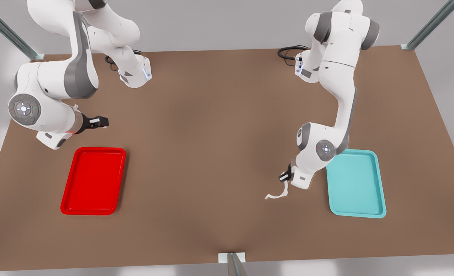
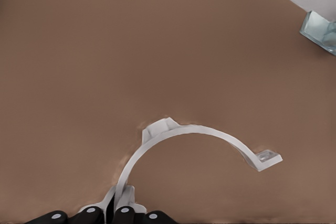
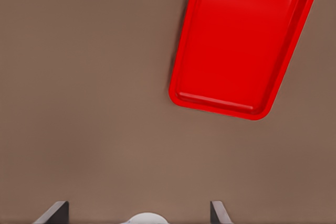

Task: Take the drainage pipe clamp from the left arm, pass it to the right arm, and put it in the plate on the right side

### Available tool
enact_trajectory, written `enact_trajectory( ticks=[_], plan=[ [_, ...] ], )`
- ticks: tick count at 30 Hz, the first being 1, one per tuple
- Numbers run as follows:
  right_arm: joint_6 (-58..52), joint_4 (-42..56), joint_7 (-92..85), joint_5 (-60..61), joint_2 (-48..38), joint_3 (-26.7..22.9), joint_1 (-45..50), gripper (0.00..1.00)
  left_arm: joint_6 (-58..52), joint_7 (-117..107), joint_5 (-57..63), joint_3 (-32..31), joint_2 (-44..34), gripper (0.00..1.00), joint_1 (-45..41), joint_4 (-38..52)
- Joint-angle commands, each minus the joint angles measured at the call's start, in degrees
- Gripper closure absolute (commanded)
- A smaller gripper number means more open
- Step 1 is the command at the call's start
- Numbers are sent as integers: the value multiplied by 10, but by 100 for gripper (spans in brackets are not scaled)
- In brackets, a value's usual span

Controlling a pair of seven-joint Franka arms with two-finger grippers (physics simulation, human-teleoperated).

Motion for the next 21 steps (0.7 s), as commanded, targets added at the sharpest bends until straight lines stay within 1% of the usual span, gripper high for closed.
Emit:
enact_trajectory(
  ticks=[1,2,3,4,7,9,11,13,16,19,21],
  plan=[
    [23,4,-10,2,15,3,18,0,3,-57,1,-4,6,79,-35,17],
    [27,8,-12,2,23,3,26,0,3,-80,2,-4,14,79,-60,30],
    [31,11,-23,4,31,3,33,0,-45,-102,3,-5,37,79,-70,94],
    [39,22,-54,17,49,3,33,0,-53,-123,3,-5,54,79,-91,114],
    [39,62,-188,17,98,3,45,0,-67,-154,1,-5,95,79,-122,190],
    [39,115,-285,16,155,3,65,0,-68,-148,2,-5,120,79,-136,231],
    [48,139,-311,17,190,8,88,0,-67,-150,2,-5,142,79,-146,267],
    [86,142,-311,21,214,8,113,0,-60,-148,2,-5,154,79,-148,283],
    [162,141,-309,63,229,8,134,0,-56,-147,4,-5,165,79,-148,299],
    [252,141,-305,73,247,8,170,0,-78,-149,72,-3,163,79,-163,301],
    [304,141,-300,73,262,8,185,0,-82,-152,77,-2,162,79,-166,313]
  ],
)
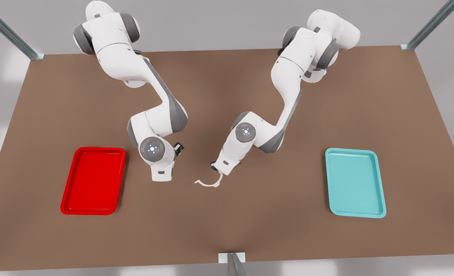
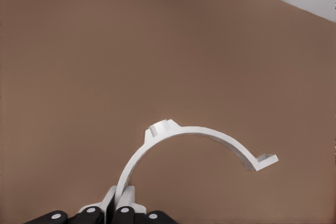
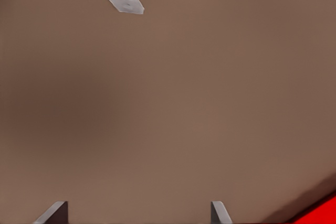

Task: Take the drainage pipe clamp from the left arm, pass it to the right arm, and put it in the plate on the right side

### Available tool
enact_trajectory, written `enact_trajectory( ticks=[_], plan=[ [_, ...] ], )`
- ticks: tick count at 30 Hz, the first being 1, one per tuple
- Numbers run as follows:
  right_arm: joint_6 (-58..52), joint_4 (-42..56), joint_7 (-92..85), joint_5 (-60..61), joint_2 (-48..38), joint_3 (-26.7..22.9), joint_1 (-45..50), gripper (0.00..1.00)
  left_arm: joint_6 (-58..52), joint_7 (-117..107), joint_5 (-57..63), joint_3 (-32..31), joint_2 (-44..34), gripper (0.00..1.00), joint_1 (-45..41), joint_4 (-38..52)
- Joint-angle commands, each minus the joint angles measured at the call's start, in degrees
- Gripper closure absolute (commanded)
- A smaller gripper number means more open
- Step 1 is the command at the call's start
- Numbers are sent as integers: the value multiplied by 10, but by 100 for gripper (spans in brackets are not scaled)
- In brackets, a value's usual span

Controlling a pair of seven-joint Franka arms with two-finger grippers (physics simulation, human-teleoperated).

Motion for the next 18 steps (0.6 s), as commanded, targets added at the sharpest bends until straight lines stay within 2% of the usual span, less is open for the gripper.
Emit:
enact_trajectory(
  ticks=[1,4,11,18],
  plan=[
    [142,1,-121,9,13,0,8,0,-25,-49,26,2,-1,79,-4,12],
    [201,2,-121,30,26,0,14,0,-49,-49,36,10,-2,79,-7,23],
    [250,3,-121,34,39,0,39,0,-42,-61,33,7,1,79,-7,31],
    [252,0,-130,30,43,-2,30,0,-42,-62,33,5,1,79,-7,31]
  ],
)
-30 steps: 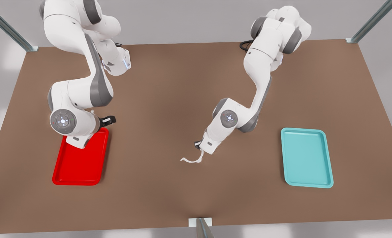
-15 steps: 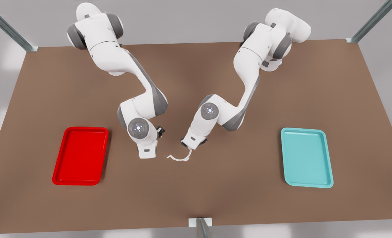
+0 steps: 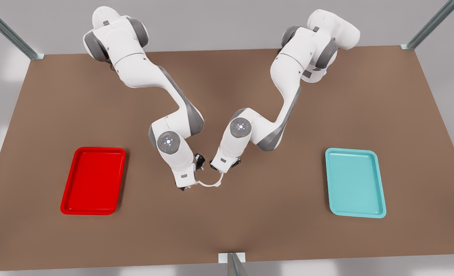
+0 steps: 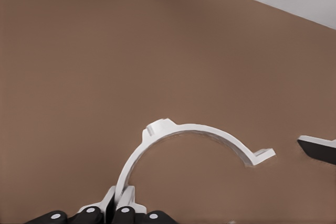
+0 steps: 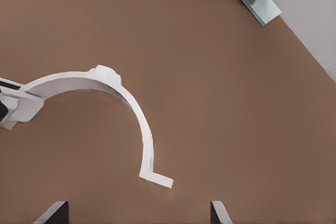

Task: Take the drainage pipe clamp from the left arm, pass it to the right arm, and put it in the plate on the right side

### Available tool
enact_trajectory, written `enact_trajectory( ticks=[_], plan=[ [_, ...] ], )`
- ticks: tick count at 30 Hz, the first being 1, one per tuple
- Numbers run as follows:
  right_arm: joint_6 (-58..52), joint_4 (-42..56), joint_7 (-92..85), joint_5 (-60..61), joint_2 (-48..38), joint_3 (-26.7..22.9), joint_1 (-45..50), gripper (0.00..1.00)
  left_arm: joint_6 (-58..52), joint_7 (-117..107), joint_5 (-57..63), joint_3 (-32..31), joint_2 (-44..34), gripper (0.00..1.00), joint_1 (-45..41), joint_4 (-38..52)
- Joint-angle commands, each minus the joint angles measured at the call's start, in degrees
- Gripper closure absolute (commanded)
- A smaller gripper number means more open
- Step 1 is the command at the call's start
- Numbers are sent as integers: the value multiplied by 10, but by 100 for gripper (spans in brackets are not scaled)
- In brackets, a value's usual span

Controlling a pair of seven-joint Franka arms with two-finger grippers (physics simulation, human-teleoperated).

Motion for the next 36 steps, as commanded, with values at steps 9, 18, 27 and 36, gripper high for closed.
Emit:
enact_trajectory(
  ticks=[9,18,27,36],
  plan=[
    [56,11,-46,2,14,-1,-6,0,1,-22,-2,-2,-1,79,0,1],
    [87,25,-45,8,39,1,2,0,3,-31,-2,-2,-1,79,-5,0],
    [91,22,-50,7,52,1,2,0,3,-31,-2,-2,-1,79,-5,1],
    [91,23,-52,6,52,0,4,79,4,-31,-2,-2,-1,79,-8,1]
  ],
)
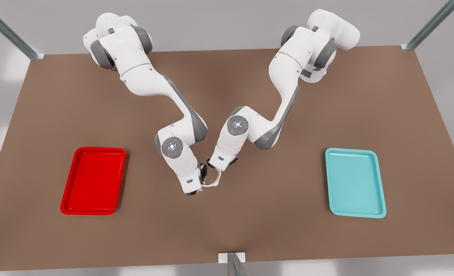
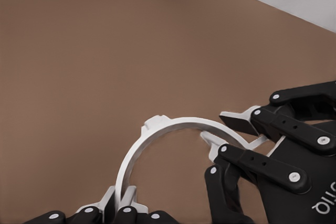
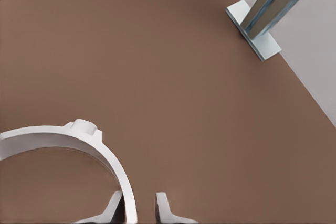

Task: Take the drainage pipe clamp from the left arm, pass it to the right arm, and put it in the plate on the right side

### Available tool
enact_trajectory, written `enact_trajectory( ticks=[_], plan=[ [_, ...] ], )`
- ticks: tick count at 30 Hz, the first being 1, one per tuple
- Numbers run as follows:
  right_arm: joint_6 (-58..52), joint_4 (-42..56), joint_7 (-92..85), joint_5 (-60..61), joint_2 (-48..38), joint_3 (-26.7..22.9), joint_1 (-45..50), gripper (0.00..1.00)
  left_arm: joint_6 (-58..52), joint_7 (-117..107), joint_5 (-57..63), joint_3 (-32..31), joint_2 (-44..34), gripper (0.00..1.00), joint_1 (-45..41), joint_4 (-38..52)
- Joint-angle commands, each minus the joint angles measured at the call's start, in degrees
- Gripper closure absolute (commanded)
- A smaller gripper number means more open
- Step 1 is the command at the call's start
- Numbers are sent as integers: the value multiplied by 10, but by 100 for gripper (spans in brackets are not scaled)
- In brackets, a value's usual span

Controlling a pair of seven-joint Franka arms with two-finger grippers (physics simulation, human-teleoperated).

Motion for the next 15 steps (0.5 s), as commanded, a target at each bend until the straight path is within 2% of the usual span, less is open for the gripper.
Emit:
enact_trajectory(
  ticks=[1,5,6,8,15],
  plan=[
    [5,0,4,-14,-1,0,1,79,1,-1,-2,0,-1,79,0,0],
    [5,1,5,-14,-1,0,2,79,1,0,-2,0,-1,78,0,0],
    [5,1,7,-13,-2,0,1,79,1,3,-1,0,-1,41,0,-1],
    [5,0,7,-12,-3,0,1,79,0,4,0,0,0,0,0,-1],
    [5,0,7,-11,-4,1,1,79,-27,7,-1,2,-12,0,21,-4]
  ],
)
